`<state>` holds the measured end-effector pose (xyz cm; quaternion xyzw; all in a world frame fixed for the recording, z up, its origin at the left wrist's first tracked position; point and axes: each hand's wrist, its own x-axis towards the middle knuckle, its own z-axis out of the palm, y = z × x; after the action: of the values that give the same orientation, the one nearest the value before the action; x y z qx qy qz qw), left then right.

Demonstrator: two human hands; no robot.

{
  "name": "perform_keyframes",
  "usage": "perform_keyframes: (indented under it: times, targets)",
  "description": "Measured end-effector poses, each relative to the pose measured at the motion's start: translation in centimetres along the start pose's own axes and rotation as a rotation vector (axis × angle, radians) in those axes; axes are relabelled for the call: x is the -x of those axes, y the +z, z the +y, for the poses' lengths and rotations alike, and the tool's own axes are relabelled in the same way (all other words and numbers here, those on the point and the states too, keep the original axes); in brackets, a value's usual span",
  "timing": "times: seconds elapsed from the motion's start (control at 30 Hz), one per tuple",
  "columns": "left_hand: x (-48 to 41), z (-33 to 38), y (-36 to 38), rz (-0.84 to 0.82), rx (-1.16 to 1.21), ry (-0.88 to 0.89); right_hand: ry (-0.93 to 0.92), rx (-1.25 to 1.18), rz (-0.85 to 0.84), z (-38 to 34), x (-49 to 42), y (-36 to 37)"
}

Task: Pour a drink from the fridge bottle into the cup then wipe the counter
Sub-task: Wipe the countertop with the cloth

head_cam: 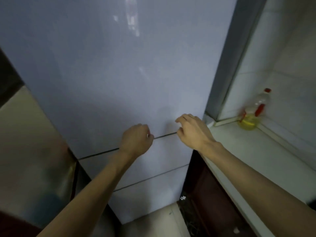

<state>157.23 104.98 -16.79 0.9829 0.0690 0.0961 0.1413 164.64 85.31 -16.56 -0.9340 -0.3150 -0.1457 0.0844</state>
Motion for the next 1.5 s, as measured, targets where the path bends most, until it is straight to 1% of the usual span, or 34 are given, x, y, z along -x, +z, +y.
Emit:
perform_keyframes:
  times: [0.1,0.2,0.3,0.37,0.5,0.63,0.77,0.9,1.03,1.13,1.27,1.37,1.5]
  targets:
    - [0.0,2.1,0.2,-0.093,-0.03,0.104,0.192,0.02,-0.095,1.6,4.6,-0.4]
    - [0.4,4.2,0.8,-0.139,-0.03,0.205,0.357,0.055,-0.188,2.7,10.0,-0.6]
    - [2.0,7.1,1.7,-0.174,-0.035,0.323,0.491,0.105,-0.241,3.8,15.3,-1.2]
    - [3.3,9.2,2.7,-0.219,-0.037,0.434,0.587,0.124,-0.259,4.4,18.3,-2.3]
    - [5.8,13.3,4.1,-0.282,-0.064,0.638,0.711,0.159,-0.244,5.2,23.3,-4.9]
    - [8.3,17.6,4.9,-0.311,-0.13,0.83,0.824,0.18,-0.205,5.6,28.7,-7.8]
    - [11.3,22.8,5.1,-0.327,-0.176,0.986,0.907,0.181,-0.169,5.6,34.8,-10.3]
    - [15.8,28.8,5.0,-0.332,-0.166,1.124,0.998,0.19,-0.112,5.0,41.1,-13.2]
    - [21.2,34.7,5.5,-0.384,-0.17,1.223,1.069,0.235,-0.053,5.0,48.5,-16.0]
    - [25.8,38.7,5.7,-0.416,-0.181,1.29,1.141,0.251,-0.042,4.9,53.9,-18.0]
    - [31.6,43.8,5.5,-0.366,-0.08,1.393,1.223,0.259,0.043,4.4,60.4,-19.9]
    - [36.0,47.9,5.7,-0.345,-0.013,1.463,1.303,0.273,0.044,3.9,65.8,-21.5]
    - [41.9,53.0,7.1,-0.379,-0.003,1.564,1.461,0.306,0.035,3.1,73.6,-23.8]
